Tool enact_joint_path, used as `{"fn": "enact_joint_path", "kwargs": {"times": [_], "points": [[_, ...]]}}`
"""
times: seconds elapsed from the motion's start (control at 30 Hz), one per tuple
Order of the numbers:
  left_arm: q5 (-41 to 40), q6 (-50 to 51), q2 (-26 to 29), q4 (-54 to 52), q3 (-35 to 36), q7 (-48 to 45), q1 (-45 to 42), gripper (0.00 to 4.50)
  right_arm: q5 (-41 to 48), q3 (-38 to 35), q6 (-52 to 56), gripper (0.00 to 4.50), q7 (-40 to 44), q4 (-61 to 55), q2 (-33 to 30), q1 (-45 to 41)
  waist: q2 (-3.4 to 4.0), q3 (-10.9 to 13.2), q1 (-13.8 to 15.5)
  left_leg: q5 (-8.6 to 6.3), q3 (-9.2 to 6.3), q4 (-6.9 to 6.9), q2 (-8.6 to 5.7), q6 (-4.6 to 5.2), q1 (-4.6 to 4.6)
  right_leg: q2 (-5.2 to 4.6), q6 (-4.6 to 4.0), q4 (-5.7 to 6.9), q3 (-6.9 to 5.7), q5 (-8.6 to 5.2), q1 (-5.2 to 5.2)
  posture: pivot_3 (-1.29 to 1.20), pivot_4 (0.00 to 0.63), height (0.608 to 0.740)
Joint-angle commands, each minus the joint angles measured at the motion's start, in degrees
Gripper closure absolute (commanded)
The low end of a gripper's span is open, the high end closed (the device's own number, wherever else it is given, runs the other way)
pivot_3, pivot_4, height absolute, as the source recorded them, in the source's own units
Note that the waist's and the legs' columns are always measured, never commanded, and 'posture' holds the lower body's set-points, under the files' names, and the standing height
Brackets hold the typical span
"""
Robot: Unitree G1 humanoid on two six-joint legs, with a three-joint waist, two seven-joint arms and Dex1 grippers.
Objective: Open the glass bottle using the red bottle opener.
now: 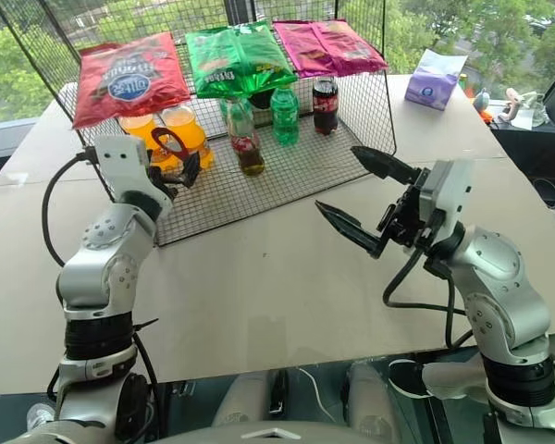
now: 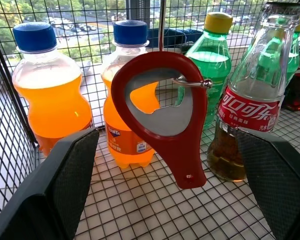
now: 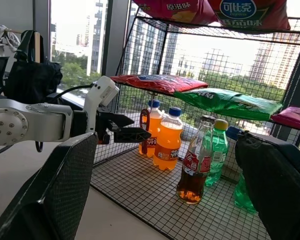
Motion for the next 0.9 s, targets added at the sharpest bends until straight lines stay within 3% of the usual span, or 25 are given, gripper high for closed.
{"fn": "enact_joint_path", "kwargs": {"times": [0.03,0.43,0.9], "points": [[1.35,1.85,-0.95,-5.58,0.12,2.40,1.00,0.04,-0.22,-0.28,0.03,0.00,-0.58,-2.68,-0.58,-1.16,0.00,0.00,-0.02,0.00,0.00,0.00,0.00,0.00,0.00,0.00,0.00,0.00,0.00,0.00,0.00,0.00,0.150,0.740],[5.46,6.95,-4.11,-7.88,1.30,9.42,-0.10,0.04,-0.76,-0.20,-0.17,0.00,0.17,-2.04,-0.46,-0.83,0.00,0.00,-0.01,0.00,-0.01,0.00,-0.01,0.00,0.01,0.00,0.00,0.01,0.00,0.00,0.00,0.00,0.150,0.740],[9.29,1.88,-5.36,-0.43,0.74,10.36,-4.38,0.04,-1.14,-0.38,-0.15,0.00,0.36,-2.94,-0.39,0.61,-0.03,0.02,0.01,0.00,-0.02,0.00,-0.01,0.00,0.00,0.01,0.01,0.00,-0.01,0.00,0.00,0.00,0.150,0.740]]}}
